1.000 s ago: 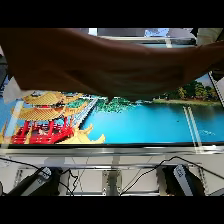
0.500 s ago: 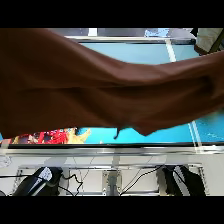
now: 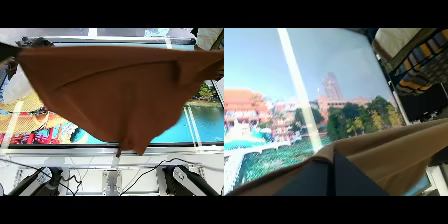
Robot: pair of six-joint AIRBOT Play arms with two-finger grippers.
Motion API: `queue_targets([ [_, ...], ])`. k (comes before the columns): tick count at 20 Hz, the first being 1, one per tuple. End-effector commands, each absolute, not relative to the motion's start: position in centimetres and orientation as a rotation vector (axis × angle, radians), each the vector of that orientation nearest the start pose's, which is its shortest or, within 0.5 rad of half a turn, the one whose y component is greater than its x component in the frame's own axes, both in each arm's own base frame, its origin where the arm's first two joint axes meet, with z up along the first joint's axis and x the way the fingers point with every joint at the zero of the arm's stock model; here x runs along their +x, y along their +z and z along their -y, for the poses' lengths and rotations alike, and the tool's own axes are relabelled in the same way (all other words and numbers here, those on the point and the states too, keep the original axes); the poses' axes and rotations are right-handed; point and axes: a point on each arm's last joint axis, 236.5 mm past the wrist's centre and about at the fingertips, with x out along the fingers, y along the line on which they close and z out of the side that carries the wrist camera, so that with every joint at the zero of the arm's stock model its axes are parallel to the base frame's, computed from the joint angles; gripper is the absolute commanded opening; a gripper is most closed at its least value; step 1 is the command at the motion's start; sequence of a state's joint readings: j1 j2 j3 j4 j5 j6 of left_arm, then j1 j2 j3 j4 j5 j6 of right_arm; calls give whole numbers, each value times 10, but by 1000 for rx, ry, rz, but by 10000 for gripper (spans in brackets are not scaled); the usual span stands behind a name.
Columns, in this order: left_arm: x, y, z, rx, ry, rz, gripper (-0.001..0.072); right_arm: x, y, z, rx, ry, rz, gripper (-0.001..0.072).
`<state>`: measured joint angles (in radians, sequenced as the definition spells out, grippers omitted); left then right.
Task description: Fold the shirts.
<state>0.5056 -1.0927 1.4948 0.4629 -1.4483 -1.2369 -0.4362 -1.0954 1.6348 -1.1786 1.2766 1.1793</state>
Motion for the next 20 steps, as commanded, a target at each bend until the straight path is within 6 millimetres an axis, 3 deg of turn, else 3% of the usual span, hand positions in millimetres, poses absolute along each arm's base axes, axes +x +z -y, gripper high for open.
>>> queue_targets([
  [1,423,194,17,-618,-526,-691,11,441,177,77,247,144,-798,25],
  [3,457,140,20,-590,-498,-717,12,468,137,80,363,144,-799,25],
  [5,490,100,20,-592,-439,-721,13,494,112,91,439,105,-759,26],
  [8,536,66,0,-618,-272,-653,13,530,111,104,425,73,-623,26],
  [12,561,69,-40,-593,-100,-535,15,565,136,108,348,3,-439,46],
  [13,562,70,-42,-591,-91,-528,25,570,142,108,340,-13,-409,88],
  [15,562,70,-42,-592,-93,-529,24,576,150,105,328,-28,-368,260],
  [18,566,82,-36,-693,-108,-493,41,580,164,96,382,-21,-321,268],
  [19,568,89,-34,-714,-119,-480,186,580,171,93,433,-11,-304,268],
  [20,570,98,-33,-715,-133,-466,393,580,178,88,471,7,-292,268],
])
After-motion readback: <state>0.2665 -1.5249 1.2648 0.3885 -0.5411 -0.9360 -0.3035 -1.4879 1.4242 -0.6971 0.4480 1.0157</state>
